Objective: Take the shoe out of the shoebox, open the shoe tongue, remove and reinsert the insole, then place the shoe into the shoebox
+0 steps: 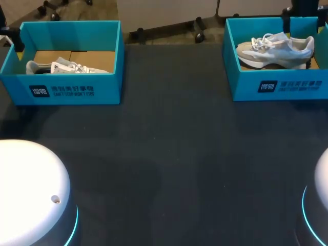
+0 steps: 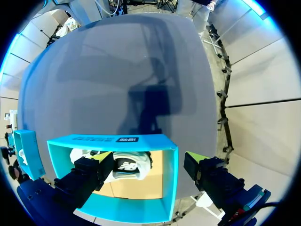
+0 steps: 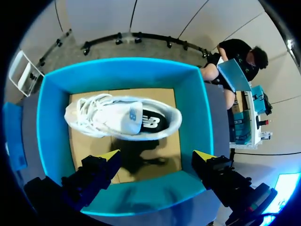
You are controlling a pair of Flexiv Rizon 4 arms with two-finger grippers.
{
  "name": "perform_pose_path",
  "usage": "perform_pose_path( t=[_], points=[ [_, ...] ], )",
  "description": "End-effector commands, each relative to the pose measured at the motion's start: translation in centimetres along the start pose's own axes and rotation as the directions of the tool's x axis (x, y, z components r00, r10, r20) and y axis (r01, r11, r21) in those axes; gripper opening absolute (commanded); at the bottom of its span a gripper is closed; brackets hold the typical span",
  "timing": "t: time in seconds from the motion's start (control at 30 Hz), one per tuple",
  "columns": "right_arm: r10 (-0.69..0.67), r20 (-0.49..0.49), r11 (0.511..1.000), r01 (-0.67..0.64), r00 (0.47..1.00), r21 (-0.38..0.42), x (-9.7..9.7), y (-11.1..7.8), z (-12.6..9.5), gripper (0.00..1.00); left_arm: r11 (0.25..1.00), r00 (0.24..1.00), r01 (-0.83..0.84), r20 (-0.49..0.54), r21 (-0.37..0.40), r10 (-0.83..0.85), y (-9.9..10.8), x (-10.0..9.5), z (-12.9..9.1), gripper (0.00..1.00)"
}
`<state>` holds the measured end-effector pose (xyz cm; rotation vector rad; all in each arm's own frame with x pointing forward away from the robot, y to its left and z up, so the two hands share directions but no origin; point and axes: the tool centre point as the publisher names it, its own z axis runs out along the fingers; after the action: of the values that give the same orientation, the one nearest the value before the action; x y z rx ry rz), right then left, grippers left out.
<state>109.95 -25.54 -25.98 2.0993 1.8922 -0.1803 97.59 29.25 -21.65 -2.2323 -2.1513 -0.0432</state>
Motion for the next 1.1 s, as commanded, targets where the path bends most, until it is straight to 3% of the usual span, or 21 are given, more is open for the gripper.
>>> perform_pose_path(
  t=[0.03,0.67,0.77,0.8,0.9,0.93,0.97,1.03,1.1],
  points=[
    [0.004,-0.006,0.999,-0.004,1.0,0.033,-0.5,1.8,1.8,1.0,1.0,1.0,-0.001,-0.002,0.0,0.001,0.0,0.0,0.0,1.0],
    [0.009,-0.01,0.996,-0.009,1.0,0.085,-2.7,3.9,7.0,1.0,1.0,1.0,-0.001,-0.002,0.0,0.001,0.0,0.0,0.0,1.0],
    [0.012,-0.015,0.996,-0.011,1.0,0.09,-2.9,3.9,7.4,0.93,1.0,1.0,-0.001,-0.002,0.0,0.001,0.0,0.0,0.0,1.0],
    [0.012,-0.017,0.996,-0.01,1.0,0.093,-3.0,3.9,7.7,0.84,1.0,1.0,-0.001,-0.002,0.0,0.001,0.0,0.0,0.0,1.0],
    [0.011,-0.019,0.995,-0.009,1.0,0.099,-3.1,3.9,8.2,0.77,1.0,1.0,-0.001,-0.002,0.0,0.001,0.0,0.0,0.0,1.0],
    [0.011,-0.019,0.995,-0.009,1.0,0.101,-3.2,4.0,8.3,0.65,1.0,1.0,-0.001,-0.002,0.0,0.001,0.0,0.0,0.0,1.0],
    [0.012,-0.02,0.995,-0.01,1.0,0.103,-3.2,4.0,8.5,0.62,1.0,1.0,-0.001,-0.002,0.0,0.001,0.0,0.0,0.0,1.0],
    [0.016,-0.02,0.994,-0.014,1.0,0.109,-3.3,4.0,8.8,0.66,1.0,1.0,-0.001,-0.002,0.0,0.001,0.0,0.0,0.0,1.0],
    [0.018,-0.019,0.993,-0.015,1.0,0.114,-3.4,3.9,9.1,0.89,1.0,1.0,-0.001,-0.002,0.0,0.001,0.0,0.0,0.0,1.0]
  ],
)
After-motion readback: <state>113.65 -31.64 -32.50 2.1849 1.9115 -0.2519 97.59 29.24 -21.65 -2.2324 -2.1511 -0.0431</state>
